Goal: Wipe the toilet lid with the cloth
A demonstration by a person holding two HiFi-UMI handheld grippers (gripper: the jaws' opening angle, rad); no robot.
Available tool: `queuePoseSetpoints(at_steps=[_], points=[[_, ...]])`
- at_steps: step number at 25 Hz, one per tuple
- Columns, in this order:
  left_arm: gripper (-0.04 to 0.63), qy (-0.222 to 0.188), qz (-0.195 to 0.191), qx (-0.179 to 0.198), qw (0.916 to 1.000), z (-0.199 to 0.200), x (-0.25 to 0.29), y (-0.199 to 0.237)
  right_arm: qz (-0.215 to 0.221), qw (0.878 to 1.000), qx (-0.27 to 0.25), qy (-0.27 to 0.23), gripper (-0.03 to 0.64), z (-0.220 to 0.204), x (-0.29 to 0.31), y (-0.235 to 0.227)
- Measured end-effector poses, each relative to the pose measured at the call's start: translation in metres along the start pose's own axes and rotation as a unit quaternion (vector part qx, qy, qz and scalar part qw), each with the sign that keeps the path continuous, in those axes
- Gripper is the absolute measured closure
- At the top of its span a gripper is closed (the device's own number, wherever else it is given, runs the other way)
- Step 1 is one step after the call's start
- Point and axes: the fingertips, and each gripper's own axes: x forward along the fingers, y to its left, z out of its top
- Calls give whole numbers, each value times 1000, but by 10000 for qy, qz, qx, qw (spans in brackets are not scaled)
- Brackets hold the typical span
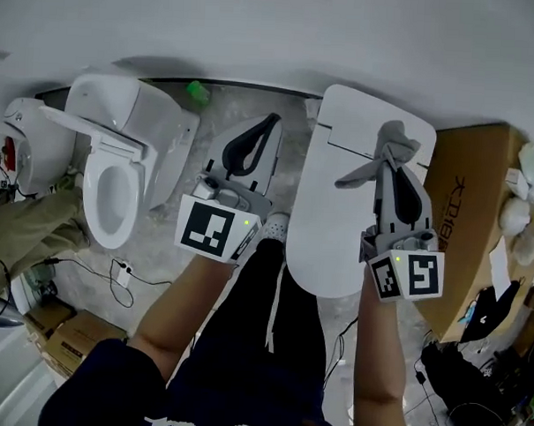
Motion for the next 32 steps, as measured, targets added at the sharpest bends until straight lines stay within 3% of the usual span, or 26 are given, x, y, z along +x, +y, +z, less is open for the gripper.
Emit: queuePoseSetpoints(at_steps=[9,15,18,22,26,29,32], points=[[575,165,134,-177,9996,-105,23,7,480,9922,37,1153,575,-168,81,-28],[575,392,211,-277,9986,-165,27,13,723,9751,-30,2098,575,-275,129,-38],[575,511,207,-324,9980,-189,29,13,807,9659,-338,2435,575,-313,148,-40],[575,641,159,-360,9972,-214,32,13,876,9483,-1074,2855,574,-344,166,-40],[575,727,100,-370,9966,-231,36,9,1088,9345,-1680,2945,574,-352,176,-38],[575,780,49,-375,9962,-239,40,6,1286,9296,-1734,2987,574,-353,179,-38],[575,834,-7,-376,9958,-244,46,0,1426,9331,-1569,2906,574,-353,178,-39]])
